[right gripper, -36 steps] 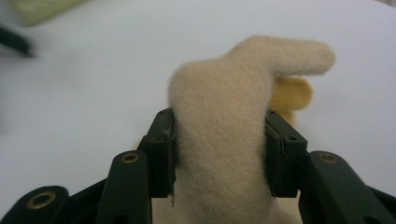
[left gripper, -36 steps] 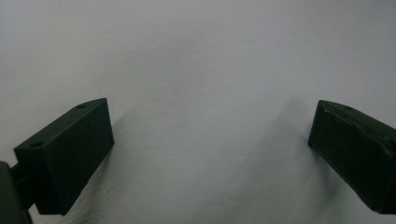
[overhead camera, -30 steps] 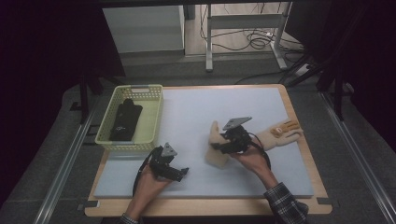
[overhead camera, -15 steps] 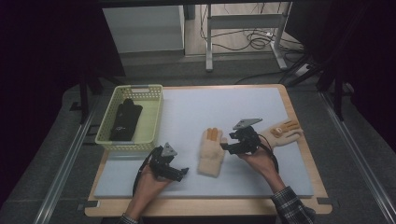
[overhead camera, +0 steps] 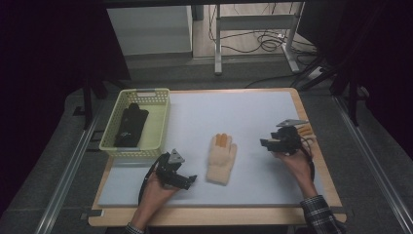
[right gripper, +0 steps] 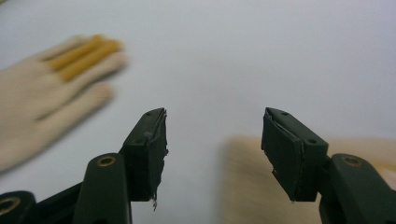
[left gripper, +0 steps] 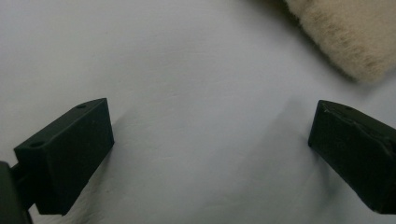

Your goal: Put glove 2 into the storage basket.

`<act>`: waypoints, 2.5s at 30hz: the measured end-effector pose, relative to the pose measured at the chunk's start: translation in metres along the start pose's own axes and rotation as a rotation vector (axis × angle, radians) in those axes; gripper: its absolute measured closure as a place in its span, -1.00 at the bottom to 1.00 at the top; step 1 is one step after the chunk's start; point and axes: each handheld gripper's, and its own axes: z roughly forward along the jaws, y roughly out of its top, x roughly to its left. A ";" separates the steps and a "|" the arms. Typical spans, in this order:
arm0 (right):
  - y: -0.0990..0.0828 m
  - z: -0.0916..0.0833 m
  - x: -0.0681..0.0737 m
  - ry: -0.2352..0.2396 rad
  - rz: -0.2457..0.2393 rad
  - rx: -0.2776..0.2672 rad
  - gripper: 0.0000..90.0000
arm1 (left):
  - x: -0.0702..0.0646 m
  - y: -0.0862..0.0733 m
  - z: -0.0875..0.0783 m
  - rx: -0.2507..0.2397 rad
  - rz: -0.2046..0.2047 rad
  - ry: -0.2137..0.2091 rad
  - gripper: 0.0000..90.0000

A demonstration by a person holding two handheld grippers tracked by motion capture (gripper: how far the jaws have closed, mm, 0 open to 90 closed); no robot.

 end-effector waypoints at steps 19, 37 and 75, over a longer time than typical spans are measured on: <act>-0.032 0.009 -0.063 -0.279 0.131 0.031 -0.05 | 0.000 0.000 0.000 0.000 -0.001 0.000 -0.99; -0.009 -0.031 -0.028 -0.121 -0.012 -0.079 0.41 | 0.000 0.000 0.000 0.000 -0.001 0.000 -0.99; 0.024 0.027 0.120 0.316 -0.339 0.005 -0.21 | 0.000 0.000 0.000 -0.002 0.001 0.001 -0.99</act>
